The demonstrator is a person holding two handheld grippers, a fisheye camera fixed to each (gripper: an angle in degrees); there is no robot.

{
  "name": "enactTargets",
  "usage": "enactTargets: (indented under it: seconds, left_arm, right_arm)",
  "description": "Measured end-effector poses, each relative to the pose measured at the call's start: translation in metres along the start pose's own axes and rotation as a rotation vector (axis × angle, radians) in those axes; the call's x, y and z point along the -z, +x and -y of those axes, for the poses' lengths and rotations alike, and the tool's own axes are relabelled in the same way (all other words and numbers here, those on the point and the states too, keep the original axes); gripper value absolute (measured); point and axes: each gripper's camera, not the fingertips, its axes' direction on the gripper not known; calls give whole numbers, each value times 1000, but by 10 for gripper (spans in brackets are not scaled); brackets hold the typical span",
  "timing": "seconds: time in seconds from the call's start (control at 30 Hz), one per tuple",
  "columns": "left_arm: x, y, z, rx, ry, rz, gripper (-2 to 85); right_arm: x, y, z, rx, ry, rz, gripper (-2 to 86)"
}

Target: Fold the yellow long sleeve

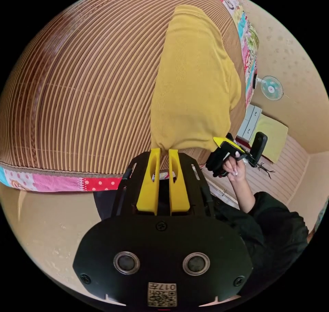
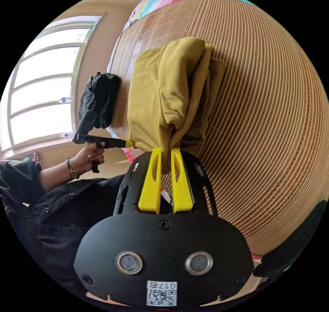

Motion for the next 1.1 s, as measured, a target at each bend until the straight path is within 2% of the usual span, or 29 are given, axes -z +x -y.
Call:
enactTargets:
  seconds: [0.03, 0.07, 0.2, 0.33, 0.47, 0.53, 0.7, 0.77, 0.83, 0.9, 1.0, 1.1]
  left_arm:
    - [10, -7, -6, -50, 14, -11, 6]
    - [16, -20, -10, -42, -4, 19, 0]
    - [15, -53, -8, -13, -38, -114, -3]
    - [27, -44, -8, -39, -27, -36, 34]
    - [45, -57, -18, -8, -18, -37, 101]
    - [58, -63, -23, -1, 21, -63, 112]
    - [97, -66, -26, -4, 156, -74, 115]
    - [108, -62, -18, -25, 186, -87, 121]
    - [111, -60, -9, -42, 177, -96, 123]
    - [115, -60, -2, -53, 167, -94, 125]
    - [129, -61, 3, -77, 199, -83, 127]
    - [143, -68, 8, -96, 232, -125, 136]
  right_arm:
    - [9, 12, -3, 16, 16, 130, 45]
    - [12, 20, -4, 10, 16, 168, 44]
    - [-7, 64, 1, -80, -118, 145, 47]
    - [-5, 54, 17, -17, -197, 105, 81]
    - [31, 50, 27, -16, -96, 130, 146]
    - [63, 48, 36, -53, 59, 104, 160]
    - [88, 55, 77, -142, 233, 89, 174]
    - [85, 59, 96, -160, 242, 113, 166]
    - [73, 62, 121, -164, 159, 130, 114]
    - [74, 54, 129, -121, 147, 65, 68]
    - [86, 36, 125, 17, 209, -36, 55]
    - [85, 49, 120, -51, 192, -122, 64]
